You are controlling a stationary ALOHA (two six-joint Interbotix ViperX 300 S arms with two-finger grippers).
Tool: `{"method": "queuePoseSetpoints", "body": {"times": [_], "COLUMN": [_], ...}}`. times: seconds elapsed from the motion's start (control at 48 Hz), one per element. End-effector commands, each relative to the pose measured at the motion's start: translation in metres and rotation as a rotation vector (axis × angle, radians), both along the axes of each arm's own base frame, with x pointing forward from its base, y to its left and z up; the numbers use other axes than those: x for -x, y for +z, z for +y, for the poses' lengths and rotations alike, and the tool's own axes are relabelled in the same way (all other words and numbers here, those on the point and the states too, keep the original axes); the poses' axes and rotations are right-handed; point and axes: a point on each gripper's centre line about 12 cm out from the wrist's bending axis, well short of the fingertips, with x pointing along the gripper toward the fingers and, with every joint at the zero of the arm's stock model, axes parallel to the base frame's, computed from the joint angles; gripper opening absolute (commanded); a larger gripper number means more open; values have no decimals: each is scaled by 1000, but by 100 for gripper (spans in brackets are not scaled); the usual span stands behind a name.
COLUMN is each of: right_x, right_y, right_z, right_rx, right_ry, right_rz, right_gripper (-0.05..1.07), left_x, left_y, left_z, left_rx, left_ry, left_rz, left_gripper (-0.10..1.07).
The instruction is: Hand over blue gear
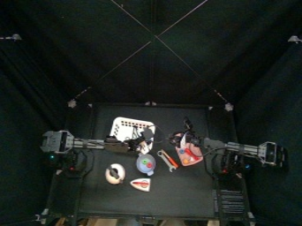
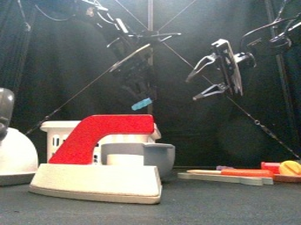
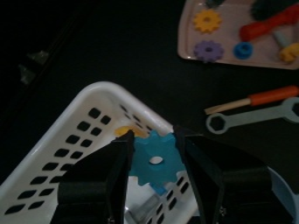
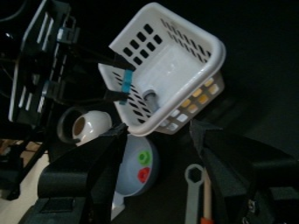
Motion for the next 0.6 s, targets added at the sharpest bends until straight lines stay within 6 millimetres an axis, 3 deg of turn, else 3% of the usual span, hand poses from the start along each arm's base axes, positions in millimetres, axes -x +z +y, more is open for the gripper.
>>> {"method": "queuePoseSetpoints", "body": {"times": [0.0, 0.583], "right_x": [-11, -55], "right_y": [10, 6], "right_z": [4, 12], "right_rx": [4, 1], "right_ry": [26, 89], "right_rz": [-32, 0], "right_gripper": [92, 92], "left_x": [-4, -14], "left_y": [19, 6], "left_z": [-5, -16], "left_rx": [-35, -58], "left_ry": [-32, -85], "left_rz": [-51, -33], "left_gripper": [77, 77]}}
